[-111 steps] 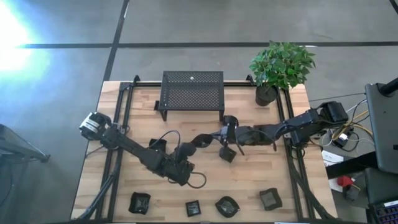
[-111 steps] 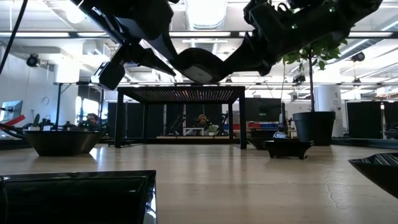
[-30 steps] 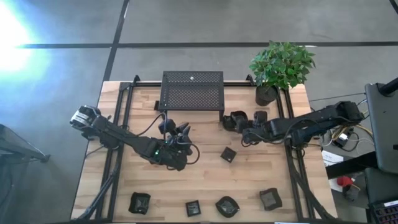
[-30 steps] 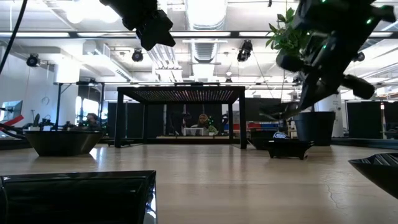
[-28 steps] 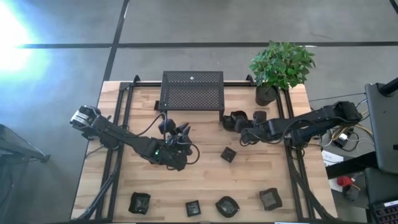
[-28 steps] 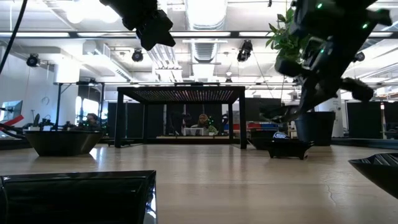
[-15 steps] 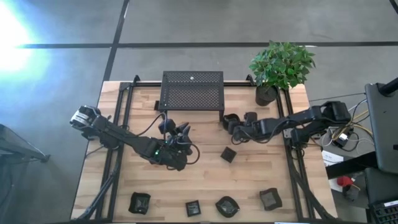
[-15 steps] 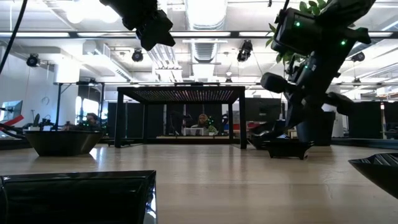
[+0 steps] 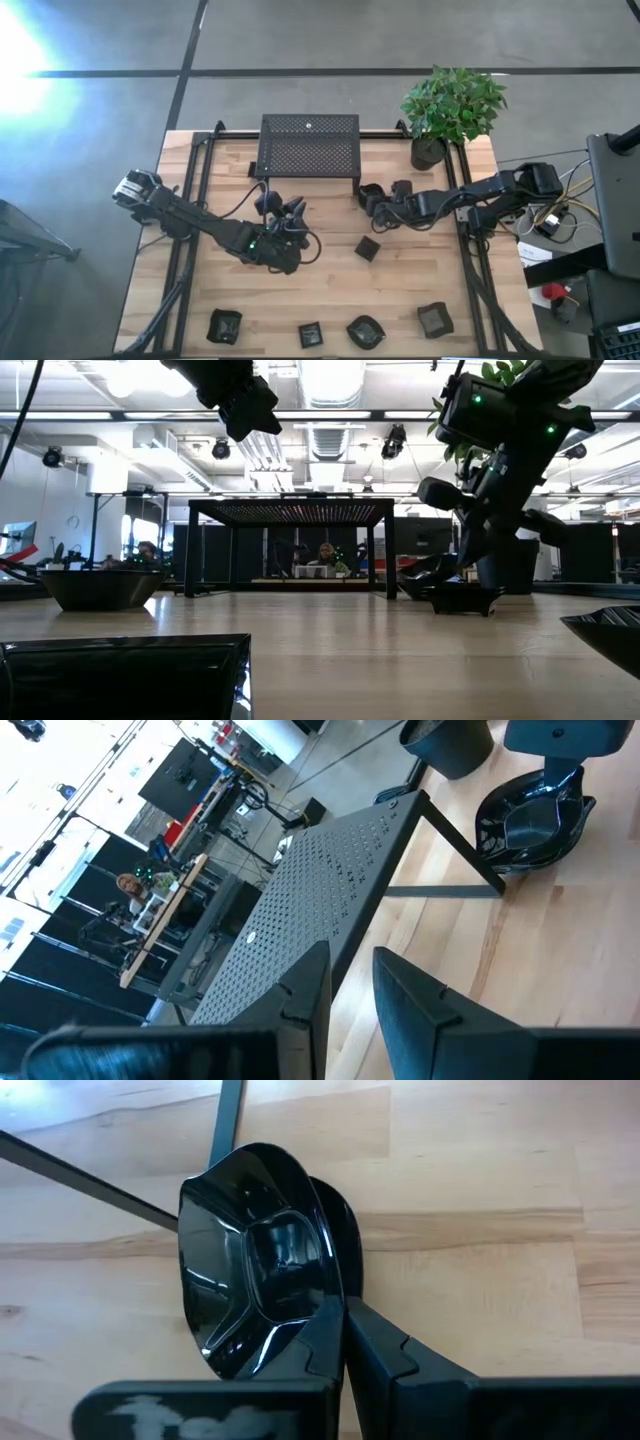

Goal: Pick & Place Mini shaped plates
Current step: Stack the black leaf shaped plate on top of the other black leaf shaped plate, then put the stacked black leaf shaped plates on the shelf

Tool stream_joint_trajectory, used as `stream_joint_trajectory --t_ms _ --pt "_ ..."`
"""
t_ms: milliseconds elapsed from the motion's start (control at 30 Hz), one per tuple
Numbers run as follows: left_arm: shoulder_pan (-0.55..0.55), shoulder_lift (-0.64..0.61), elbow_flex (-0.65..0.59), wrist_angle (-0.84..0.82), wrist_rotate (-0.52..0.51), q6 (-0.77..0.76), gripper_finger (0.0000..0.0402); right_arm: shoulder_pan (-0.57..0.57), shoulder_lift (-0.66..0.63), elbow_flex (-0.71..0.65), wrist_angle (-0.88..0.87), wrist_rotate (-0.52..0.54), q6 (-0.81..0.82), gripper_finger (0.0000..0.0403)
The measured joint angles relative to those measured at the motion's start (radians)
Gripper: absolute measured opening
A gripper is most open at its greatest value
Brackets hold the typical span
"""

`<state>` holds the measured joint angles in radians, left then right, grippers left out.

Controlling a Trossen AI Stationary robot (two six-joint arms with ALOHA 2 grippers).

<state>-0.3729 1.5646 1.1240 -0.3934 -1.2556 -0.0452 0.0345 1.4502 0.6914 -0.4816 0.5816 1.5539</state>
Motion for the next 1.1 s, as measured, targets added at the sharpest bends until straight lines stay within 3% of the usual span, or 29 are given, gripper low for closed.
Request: stream_joint_trajectory --t_ms 133,600,1100 --pt "0.0 0.0 0.0 0.0 0.0 0.0 0.0078 -0.001 0.0 0.0 0.001 -0.013 -0.019 0.0017" --pt "-0.002 -0.031 0.0 -0.002 0.01 0.052 0.0078 -0.001 -0.026 0.003 -0.001 -0.038 -0.042 0.0105" --pt "-0.003 -0.126 0.0 -0.004 0.087 -0.001 0.0078 0.0 -0.19 0.006 -0.013 -0.032 -0.159 0.0083"
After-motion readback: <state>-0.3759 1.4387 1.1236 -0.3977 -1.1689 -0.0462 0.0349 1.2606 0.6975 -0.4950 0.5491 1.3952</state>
